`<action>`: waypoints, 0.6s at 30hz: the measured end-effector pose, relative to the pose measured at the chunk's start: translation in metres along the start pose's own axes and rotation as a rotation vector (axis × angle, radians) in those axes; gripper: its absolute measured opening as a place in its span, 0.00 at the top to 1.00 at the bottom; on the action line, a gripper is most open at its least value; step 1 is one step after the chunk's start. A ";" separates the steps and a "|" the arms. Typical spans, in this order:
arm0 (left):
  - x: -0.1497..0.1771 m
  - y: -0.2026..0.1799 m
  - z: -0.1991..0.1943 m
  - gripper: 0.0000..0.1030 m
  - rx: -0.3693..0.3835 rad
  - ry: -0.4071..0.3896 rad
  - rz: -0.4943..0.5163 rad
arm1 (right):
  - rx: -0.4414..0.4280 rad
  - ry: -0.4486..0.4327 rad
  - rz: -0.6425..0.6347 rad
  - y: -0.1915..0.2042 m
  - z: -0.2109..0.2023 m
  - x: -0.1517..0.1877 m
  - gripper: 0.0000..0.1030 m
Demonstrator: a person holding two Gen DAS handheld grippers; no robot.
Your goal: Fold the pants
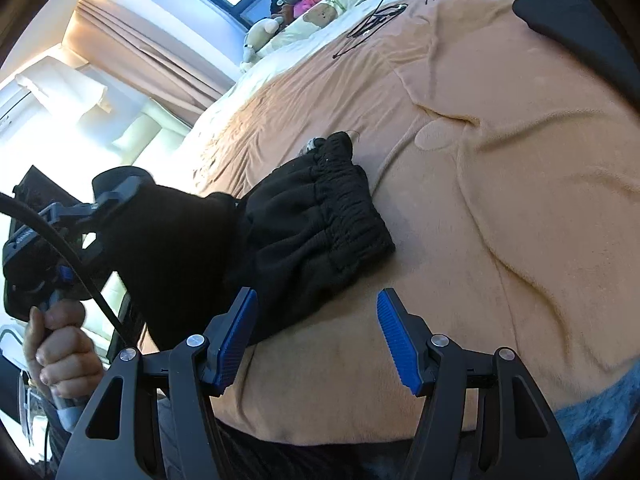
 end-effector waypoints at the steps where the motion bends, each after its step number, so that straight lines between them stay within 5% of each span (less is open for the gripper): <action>1: 0.004 0.000 0.005 0.95 0.004 0.009 -0.005 | 0.012 0.001 -0.011 -0.002 0.000 0.000 0.41; 8: 0.033 0.008 0.035 0.93 -0.014 0.091 -0.031 | 0.044 0.019 -0.033 -0.011 -0.010 0.005 0.41; 15: 0.051 0.015 0.025 0.52 0.019 0.105 -0.058 | 0.081 0.018 -0.044 -0.018 -0.025 0.003 0.41; 18: 0.048 0.017 0.008 0.49 0.016 0.074 -0.052 | 0.094 0.004 -0.070 -0.014 -0.031 -0.002 0.41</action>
Point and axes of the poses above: each gripper's, at about its wrist camera, not at the fingertips, and z roughly the way its jaws point, y to its left, x to its underside, the point moved 9 cm from there along z, roughly the way its jaws point, and after that the axes turned 14 degrees about x, right-handed, at the moved point
